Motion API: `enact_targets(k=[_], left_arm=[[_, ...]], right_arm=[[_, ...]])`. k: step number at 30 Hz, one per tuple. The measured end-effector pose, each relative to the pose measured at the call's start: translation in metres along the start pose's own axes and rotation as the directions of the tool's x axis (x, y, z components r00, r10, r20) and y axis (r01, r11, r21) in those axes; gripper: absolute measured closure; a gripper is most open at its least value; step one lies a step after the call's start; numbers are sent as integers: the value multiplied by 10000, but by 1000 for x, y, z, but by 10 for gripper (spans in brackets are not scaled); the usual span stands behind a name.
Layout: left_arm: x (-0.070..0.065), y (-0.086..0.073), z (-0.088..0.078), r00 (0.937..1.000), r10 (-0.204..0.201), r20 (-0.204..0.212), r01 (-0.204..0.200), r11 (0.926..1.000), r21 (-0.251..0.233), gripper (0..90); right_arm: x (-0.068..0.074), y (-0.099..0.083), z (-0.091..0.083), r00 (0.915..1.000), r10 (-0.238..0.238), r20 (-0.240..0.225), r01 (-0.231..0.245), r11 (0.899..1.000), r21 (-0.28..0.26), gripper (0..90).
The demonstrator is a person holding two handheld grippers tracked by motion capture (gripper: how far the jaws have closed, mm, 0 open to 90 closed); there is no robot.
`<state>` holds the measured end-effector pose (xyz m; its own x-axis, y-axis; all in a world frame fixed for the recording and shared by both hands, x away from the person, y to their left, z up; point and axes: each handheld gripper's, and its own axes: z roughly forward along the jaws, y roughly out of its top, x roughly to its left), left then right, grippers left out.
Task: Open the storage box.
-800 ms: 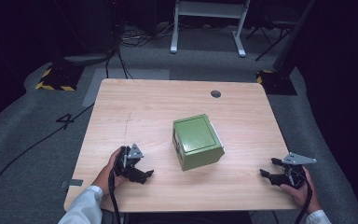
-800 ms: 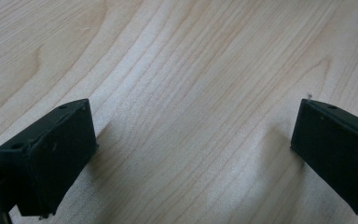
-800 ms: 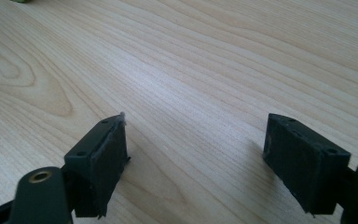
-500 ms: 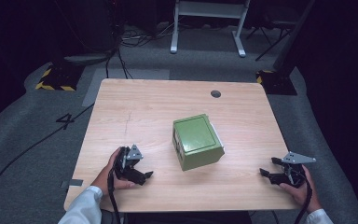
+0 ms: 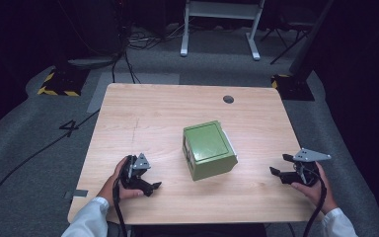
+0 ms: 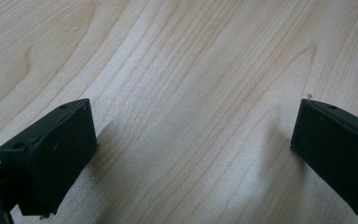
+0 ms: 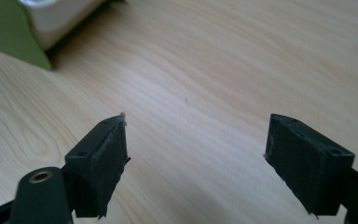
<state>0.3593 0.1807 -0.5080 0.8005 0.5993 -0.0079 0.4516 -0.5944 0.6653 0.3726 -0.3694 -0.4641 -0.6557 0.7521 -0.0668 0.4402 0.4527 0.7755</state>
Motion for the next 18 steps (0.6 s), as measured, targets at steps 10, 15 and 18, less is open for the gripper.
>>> enact_targets(k=[10, 15, 18], left_arm=[[0, 0, 0, 10000, -2, 3, 2, 10000, -11, 4], [0, 0, 0, 10000, 3, -14, -3, 10000, -10, 5], [0, 0, 0, 10000, -1, -9, 1, 10000, -10, 5]], right_arm=[[10, 47, 19, 9968, -641, -475, 626, 9975, -329, 237], [16, 66, 33, 9940, -785, -757, 741, 9955, -595, 242], [18, 74, 42, 9916, -699, -1084, 617, 9951, -770, 243]])
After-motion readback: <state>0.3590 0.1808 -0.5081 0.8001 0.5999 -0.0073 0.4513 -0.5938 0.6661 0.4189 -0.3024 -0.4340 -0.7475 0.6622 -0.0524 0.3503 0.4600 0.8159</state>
